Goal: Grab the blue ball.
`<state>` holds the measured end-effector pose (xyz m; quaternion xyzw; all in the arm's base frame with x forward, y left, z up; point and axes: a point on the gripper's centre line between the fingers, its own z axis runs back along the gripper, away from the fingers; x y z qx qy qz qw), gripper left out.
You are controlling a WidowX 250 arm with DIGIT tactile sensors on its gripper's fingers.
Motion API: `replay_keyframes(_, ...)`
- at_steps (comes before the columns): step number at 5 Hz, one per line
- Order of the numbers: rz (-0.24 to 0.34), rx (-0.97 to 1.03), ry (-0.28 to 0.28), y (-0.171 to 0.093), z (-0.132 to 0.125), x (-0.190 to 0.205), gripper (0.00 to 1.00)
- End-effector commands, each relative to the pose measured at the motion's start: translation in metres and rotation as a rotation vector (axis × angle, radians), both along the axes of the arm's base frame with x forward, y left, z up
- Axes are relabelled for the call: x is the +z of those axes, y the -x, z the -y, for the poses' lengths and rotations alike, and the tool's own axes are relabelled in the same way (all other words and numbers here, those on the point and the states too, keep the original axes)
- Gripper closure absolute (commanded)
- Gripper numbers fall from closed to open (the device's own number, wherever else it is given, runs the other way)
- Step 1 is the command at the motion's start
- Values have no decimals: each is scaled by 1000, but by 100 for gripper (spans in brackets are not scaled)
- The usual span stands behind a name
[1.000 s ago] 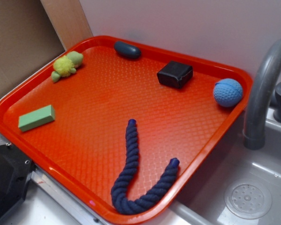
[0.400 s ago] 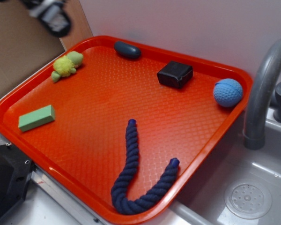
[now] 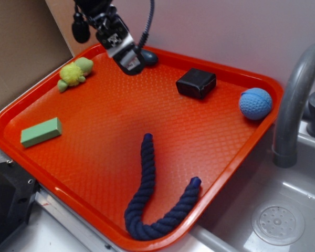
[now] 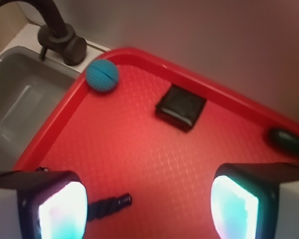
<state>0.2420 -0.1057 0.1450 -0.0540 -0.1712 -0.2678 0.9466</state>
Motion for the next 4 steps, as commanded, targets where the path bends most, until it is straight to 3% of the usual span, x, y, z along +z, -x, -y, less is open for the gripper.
replay_keyframes(1,67,-82,58,-4,12,2,0)
replay_keyframes(3,67,-82,58,-4,12,2,0)
replay_keyframes(4,-63,-132,-118,-37,56,-28,0)
